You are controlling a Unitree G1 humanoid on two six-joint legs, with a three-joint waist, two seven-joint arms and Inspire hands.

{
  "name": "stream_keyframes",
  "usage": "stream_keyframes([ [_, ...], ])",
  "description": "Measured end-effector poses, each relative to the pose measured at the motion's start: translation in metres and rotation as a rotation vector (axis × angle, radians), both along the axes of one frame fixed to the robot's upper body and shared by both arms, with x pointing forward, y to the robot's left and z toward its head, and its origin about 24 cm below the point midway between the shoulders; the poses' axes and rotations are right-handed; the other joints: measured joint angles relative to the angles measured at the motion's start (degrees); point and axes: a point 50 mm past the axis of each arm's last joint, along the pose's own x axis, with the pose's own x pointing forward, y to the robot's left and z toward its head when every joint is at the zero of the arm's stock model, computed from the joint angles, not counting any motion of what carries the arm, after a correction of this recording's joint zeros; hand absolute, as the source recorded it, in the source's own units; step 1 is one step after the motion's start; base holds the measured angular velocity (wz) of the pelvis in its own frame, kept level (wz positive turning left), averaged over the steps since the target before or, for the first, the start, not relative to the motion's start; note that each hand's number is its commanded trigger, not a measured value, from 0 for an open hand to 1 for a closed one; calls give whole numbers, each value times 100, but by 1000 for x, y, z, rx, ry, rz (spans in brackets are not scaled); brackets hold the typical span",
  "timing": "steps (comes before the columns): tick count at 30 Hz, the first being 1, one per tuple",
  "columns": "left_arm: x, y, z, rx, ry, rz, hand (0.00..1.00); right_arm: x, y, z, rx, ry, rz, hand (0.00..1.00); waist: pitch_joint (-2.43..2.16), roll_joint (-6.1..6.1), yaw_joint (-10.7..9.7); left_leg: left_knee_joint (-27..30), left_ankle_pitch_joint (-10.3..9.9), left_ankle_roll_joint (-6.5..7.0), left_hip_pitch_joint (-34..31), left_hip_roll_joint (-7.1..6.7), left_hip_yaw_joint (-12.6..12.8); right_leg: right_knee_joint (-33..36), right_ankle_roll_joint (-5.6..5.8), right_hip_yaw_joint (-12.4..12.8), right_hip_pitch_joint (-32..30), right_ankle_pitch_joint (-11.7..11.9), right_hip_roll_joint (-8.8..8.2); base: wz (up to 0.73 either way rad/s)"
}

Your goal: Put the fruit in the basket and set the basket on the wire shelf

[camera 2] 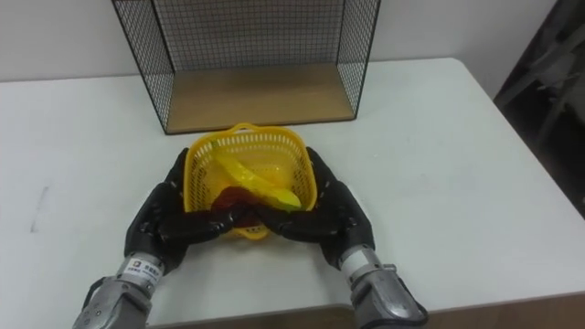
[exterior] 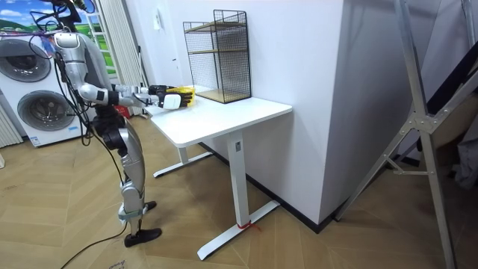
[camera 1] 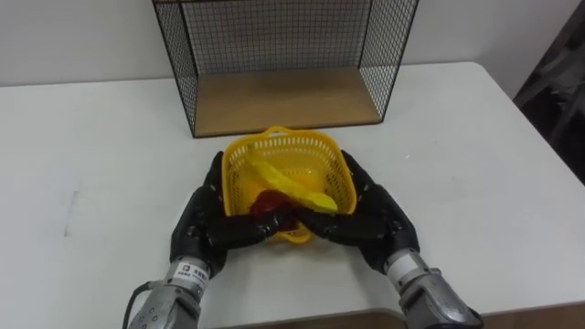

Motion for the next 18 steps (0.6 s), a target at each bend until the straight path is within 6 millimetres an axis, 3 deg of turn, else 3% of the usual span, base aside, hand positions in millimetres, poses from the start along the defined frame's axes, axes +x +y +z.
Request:
stream_keyframes([
  [10, 2, -3, 2, -18, -6, -9, 0, 0, 3, 0, 48, 12, -23, 0, 23, 54, -1, 3, 0, 0, 10, 0, -4, 4, -5, -6, 36, 5, -2, 0],
  [18, 15, -8, 12, -21, -46, -5, 0, 7, 7, 8, 23, -21, -41, 0, 1, 28, -1, 54, 4, 2, -150, 13, 19, 110, -6, -9, -155, 4, -5, 0],
])
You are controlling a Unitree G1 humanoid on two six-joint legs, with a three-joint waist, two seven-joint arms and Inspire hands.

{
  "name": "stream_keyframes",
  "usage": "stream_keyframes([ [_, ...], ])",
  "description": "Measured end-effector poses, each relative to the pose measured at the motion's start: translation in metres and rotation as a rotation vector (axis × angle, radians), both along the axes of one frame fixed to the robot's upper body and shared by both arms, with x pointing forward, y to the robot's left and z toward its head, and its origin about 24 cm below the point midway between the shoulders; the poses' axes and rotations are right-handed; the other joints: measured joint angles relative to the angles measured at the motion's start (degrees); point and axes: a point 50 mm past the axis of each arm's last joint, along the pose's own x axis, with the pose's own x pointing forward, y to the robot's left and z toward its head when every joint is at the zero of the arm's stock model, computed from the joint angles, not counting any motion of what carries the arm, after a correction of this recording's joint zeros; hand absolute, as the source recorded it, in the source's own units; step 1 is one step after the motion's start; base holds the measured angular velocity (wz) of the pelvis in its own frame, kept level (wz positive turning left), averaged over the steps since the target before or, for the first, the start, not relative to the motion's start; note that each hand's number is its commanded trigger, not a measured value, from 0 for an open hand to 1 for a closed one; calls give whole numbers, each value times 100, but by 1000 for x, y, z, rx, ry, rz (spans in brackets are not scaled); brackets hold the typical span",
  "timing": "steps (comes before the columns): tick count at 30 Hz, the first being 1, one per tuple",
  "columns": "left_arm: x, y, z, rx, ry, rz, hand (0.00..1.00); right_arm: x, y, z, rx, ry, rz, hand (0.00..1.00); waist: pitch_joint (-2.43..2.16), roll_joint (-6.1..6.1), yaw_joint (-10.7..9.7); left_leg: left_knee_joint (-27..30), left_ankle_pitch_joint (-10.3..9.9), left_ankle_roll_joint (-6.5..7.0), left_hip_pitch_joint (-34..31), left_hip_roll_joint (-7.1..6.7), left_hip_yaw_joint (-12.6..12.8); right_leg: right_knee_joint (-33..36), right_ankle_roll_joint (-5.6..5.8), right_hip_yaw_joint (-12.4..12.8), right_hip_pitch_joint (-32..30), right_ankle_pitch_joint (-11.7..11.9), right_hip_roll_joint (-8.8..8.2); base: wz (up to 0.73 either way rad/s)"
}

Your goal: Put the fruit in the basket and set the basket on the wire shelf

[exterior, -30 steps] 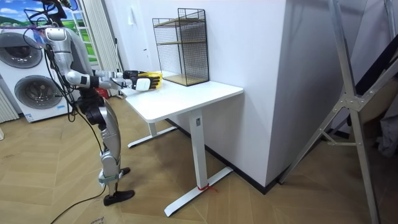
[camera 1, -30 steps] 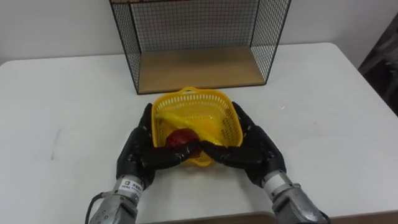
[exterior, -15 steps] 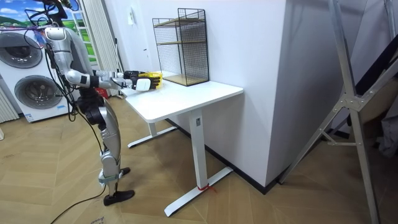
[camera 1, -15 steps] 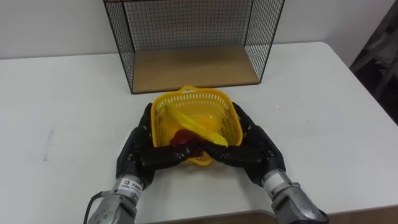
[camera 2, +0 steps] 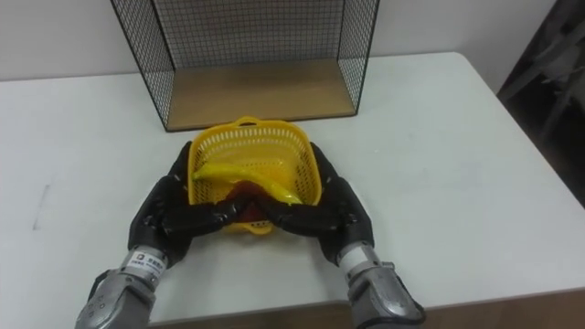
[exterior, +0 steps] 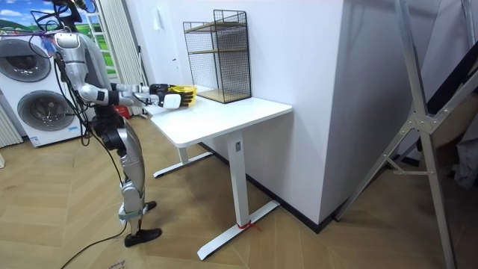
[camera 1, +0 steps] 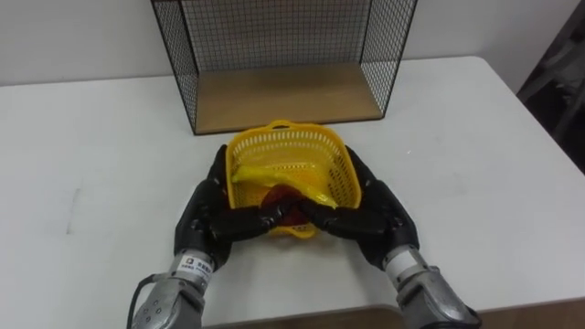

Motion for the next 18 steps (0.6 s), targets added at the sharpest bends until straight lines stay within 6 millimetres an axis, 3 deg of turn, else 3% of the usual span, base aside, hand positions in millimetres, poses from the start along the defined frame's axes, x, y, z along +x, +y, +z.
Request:
stream_keyframes([
  [6, 13, -4, 13, -3, -49, 3, 0, 8, 0, 13, 0, -55, -30, 0, -10, -54, 0, -2, 0, 0, 44, 3, 16, -10, 0, 5, 33, 0, 1, 0],
  [18, 17, -9, 35, -34, -135, 25, 0, 13, 2, 33, 13, -143, -58, 0, -18, -44, 10, 4, 0, 0, 127, 23, 63, -14, -6, 20, 114, 4, 11, 0],
])
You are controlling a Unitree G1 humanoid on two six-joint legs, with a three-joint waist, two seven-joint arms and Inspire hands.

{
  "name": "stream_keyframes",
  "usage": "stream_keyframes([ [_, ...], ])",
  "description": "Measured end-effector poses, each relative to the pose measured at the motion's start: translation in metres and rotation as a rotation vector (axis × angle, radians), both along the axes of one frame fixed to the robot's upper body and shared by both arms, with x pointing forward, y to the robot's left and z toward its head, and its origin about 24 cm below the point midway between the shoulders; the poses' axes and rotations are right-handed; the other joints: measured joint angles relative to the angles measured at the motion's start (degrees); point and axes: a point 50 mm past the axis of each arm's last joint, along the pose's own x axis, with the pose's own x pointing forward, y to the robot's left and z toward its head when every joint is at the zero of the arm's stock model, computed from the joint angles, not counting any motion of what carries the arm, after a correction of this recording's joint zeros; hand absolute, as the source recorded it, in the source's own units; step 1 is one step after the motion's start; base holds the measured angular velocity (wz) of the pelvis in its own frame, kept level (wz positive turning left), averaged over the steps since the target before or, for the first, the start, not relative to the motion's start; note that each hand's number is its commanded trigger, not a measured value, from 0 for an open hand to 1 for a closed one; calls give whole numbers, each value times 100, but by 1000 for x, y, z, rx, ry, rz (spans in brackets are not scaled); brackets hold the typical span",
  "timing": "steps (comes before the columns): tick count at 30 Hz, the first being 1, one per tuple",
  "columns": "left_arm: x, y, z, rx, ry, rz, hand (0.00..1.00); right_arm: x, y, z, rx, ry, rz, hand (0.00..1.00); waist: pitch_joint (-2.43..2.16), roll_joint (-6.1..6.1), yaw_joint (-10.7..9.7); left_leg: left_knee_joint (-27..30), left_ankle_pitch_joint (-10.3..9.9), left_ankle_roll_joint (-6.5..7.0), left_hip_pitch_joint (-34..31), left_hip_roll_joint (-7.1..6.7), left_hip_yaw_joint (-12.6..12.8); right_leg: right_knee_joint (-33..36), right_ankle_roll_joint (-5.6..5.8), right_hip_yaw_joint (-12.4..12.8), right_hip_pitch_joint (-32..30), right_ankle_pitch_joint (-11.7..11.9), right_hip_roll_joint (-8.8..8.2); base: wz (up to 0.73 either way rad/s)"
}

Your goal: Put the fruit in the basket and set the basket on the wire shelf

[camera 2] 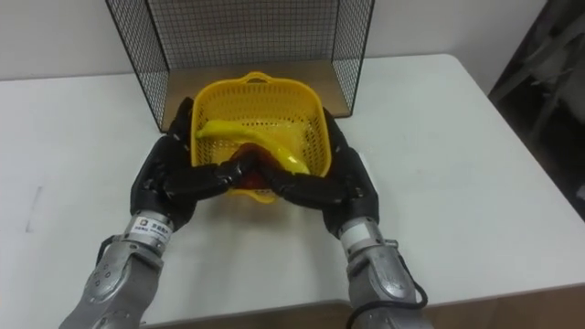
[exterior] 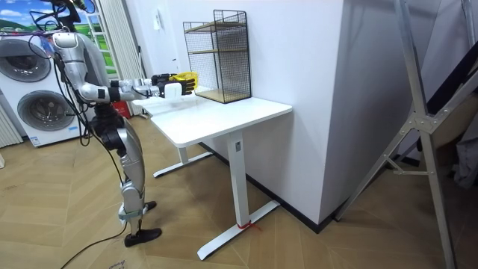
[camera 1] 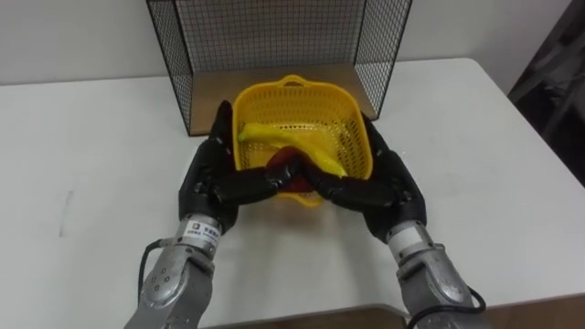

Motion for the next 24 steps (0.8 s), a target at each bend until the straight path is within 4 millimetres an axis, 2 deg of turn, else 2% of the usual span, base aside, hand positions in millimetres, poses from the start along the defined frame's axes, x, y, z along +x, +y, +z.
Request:
stream_keyframes([
  [11, 0, 0, 6, -12, -31, 18, 0, 1, 1, 6, 1, -37, 2, 0, -28, 68, 26, 52, -4, -5, 152, 18, 9, 165, 0, -13, 90, -33, 2, -1],
  [14, -1, 0, 7, -12, -36, 23, 0, 0, 2, 6, -7, -40, 5, 0, 0, 29, 46, 264, -94, -29, 90, 37, 26, 505, -38, -3, -76, -182, -25, -7],
  [17, -1, 1, 7, -13, -37, 24, 0, 1, 2, 7, -5, -44, 5, 0, 5, -20, 111, 837, -354, -104, -224, 161, 9, 1003, -130, -10, -357, -475, 23, -4],
  [19, -1, 1, 6, -12, -36, 25, 0, 0, 2, 7, -6, -44, 8, 0, 3, -37, 179, 1489, -593, -223, -490, 355, -44, 1418, -246, -9, -569, -724, 151, -4],
  [20, -1, 1, 6, -11, -36, 25, 0, 0, 2, 7, -6, -44, 9, 0, 5, -38, 183, 1662, -647, -248, -560, 411, -59, 1530, -280, -16, -607, -798, 184, 0],
  [22, -3, 2, 4, -11, -31, 29, 0, 0, 2, 7, -3, -44, 7, 0, 12, -22, 202, 2650, -644, -264, -930, 640, -76, 1862, -389, -33, -658, -1044, 307, -5],
  [24, -5, 3, 3, -11, -26, 32, 0, 0, 3, 7, -11, -46, 13, 0, 3, 0, 290, 3166, -488, -206, -1113, 763, -97, 1996, -490, 32, -634, -1164, 356, -18],
])
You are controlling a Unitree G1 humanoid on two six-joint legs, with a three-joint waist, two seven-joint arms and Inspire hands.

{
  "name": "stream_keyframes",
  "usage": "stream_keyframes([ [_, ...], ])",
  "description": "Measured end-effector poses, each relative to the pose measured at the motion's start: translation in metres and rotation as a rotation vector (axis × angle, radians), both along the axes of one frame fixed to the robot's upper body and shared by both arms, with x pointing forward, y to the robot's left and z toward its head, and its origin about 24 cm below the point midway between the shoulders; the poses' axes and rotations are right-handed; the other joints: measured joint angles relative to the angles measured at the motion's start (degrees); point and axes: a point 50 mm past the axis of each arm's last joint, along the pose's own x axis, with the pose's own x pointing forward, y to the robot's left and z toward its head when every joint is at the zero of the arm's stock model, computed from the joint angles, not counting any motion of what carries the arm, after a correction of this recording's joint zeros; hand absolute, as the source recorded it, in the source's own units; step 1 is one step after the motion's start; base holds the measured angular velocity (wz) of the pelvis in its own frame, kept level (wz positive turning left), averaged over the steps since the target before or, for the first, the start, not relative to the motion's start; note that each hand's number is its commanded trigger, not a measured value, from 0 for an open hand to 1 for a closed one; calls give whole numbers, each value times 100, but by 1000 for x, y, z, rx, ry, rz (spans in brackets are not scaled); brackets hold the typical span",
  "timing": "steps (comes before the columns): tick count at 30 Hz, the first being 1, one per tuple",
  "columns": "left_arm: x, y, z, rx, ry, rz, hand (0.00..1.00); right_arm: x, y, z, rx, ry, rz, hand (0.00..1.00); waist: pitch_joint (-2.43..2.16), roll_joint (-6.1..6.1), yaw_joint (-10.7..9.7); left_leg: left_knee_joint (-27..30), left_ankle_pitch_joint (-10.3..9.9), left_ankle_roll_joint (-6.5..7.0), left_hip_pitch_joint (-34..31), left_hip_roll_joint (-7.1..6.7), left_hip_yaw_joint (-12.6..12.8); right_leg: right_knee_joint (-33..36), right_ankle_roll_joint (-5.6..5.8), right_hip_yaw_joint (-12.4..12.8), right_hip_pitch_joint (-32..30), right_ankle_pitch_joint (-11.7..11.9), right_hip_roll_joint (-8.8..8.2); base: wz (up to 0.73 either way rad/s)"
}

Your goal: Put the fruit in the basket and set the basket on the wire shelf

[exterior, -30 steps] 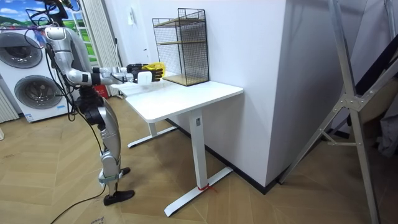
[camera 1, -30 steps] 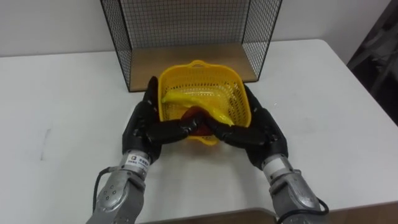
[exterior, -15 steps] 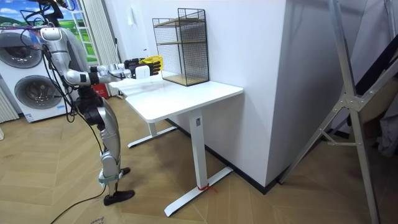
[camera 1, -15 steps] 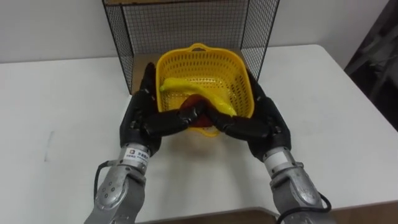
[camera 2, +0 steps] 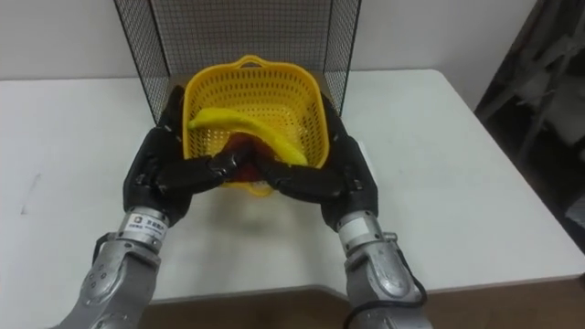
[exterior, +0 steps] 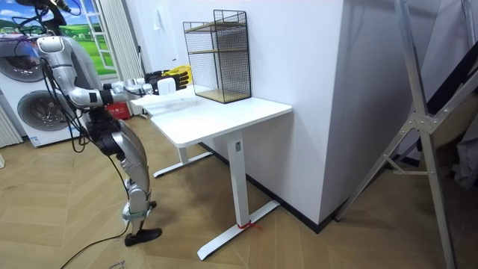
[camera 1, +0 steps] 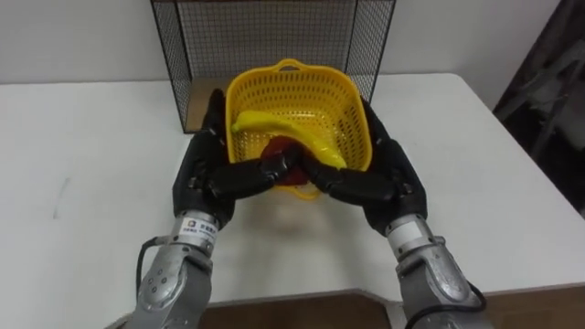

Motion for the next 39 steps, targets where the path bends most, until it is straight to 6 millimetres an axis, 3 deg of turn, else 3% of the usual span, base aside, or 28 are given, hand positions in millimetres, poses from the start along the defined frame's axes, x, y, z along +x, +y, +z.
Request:
stream_keyframes([
  [2, 0, 0, 0, -2, 0, 0, 0, 0, 0, 0, -9, -9, 7, 0, 8, -15, 9, 195, 169, 6, -75, 55, -4, 34, -92, 26, 79, 1, 50, -5],
  [3, 0, 1, 0, -1, 1, 3, 0, 0, 0, 0, -15, -11, 11, 0, 34, -92, 9, 247, 258, 14, -135, 46, -2, 31, -154, 54, 150, -5, 41, 0],
  [5, 0, 1, 0, -3, -2, 5, 0, 0, -2, 1, -17, -14, 5, 0, 25, -40, 29, -45, 207, 48, -301, -192, 61, 12, -183, 81, 142, -13, 8, -6],
  [6, 0, 1, 0, -5, -4, 6, 0, 0, -2, 1, -19, -13, 5, 0, 25, -4, 44, -497, 230, 66, -446, -392, 115, 10, -183, 119, 117, -19, -8, -20],
  [7, -1, 1, 0, -4, -6, 5, 0, 0, -1, 0, -18, -11, 8, 0, 26, 7, 34, -1017, 363, 81, -573, -594, 147, -1, -181, 110, 98, -27, -19, -23],
  [8, -1, 1, 0, -3, -7, 5, 0, 0, 0, 0, -20, -10, 11, 0, 28, 10, 43, -1253, 555, 179, -630, -667, 152, -2, -193, 100, 98, -39, -18, -35],
  [9, -1, 2, -1, 2, -3, 8, 0, -1, 0, -1, -19, -6, 13, 0, 16, -15, 97, -1338, 819, 410, -642, -705, 157, -11, -201, 145, 134, -84, -8, -14],
  [11, -1, 2, -1, 2, -4, 7, 0, 0, 2, 0, -12, -9, 19, 0, -27, -101, 21, -1395, 772, 447, -587, -786, 158, -101, -143, 114, 196, -124, -50, 5],
  [14, -1, 1, -1, -2, -5, 2, 0, 1, 0, 1, -20, -19, 19, 0, -21, -151, -8, -1347, 598, 509, -615, -892, 192, -100, -57, 96, 193, -211, -175, 4],
  [17, -1, 0, 0, -8, -6, 2, 0, 2, -1, 3, -30, -26, 23, 0, -34, -210, 10, -1423, 410, 631, -480, -1136, 324, 248, 147, 80, 158, -361, -475, -1],
  [19, -1, 1, 0, -4, -8, 7, 0, 3, 0, 4, -32, -32, 28, 0, -24, -227, 56, -1442, 302, 720, -286, -1242, 445, 1053, 356, 7, -47, -230, -715, -9],
  [21, -1, 1, 1, -3, -13, 7, 0, 3, 0, 4, -32, -31, 29, 0, 21, -207, 68, -1506, 224, 756, -67, -1241, 432, 1395, 528, 6, -106, 39, -773, 1],
  [22, 0, 1, 2, -3, -22, 9, 0, 4, -2, 5, -38, -39, 26, 0, 47, -128, 22, -1555, 199, 761, -22, -1224, 297, 1385, 612, -35, -136, 49, -743, 6],
  [24, 5, 1, 8, -6, -50, 13, 0, 8, -3, 11, -40, -67, 22, 0, 64, -127, 34, -1611, 202, 759, -72, -1193, 263, 854, 568, -49, -368, -118, -735, 0],
  [25, 7, 2, 10, -4, -59, 13, 0, 9, -2, 12, -39, -76, 25, 0, 110, -97, 25, -1613, 201, 762, -88, -1187, 264, 398, 552, -41, -578, -88, -780, 4],
  [26, 8, 2, 10, -1, -59, 13, 0, 9, -2, 12, -37, -75, 26, 0, 121, -86, 18, -1613, 197, 764, -80, -1190, 264, 209, 496, -49, -660, 148, -783, 25],
  [28, 7, -1, 6, -1, -40, 4, 0, 7, -2, 9, -46, -61, 26, 0, 64, -15, -38, -1750, 185, 699, 34, -1146, 147, -151, 380, -248, -439, 395, -735, 19],
  [30, 7, -2, 6, 0, -39, 0, 0, 7, -3, 9, -43, -61, 24, 0, 54, -20, -64, -1948, 247, 640, 127, -1135, 19, -487, 360, -349, -246, 503, -642, 17],
  [34, 6, -2, 5, 0, -36, -3, 0, 7, -3, 6, -43, -49, 22, 0, 20, -56, -116, -2190, 272, 608, 296, -1076, 24, -908, 354, -418, 30, 580, -510, 7],
  [39, 7, -2, 4, 11, -21, -14, 0, 8, -4, 6, -46, -44, 11, 0, 19, -61, -135, -2401, 301, 572, 425, -1060, 19, -1177, 344, -418, 204, 680, -443, -2],
])
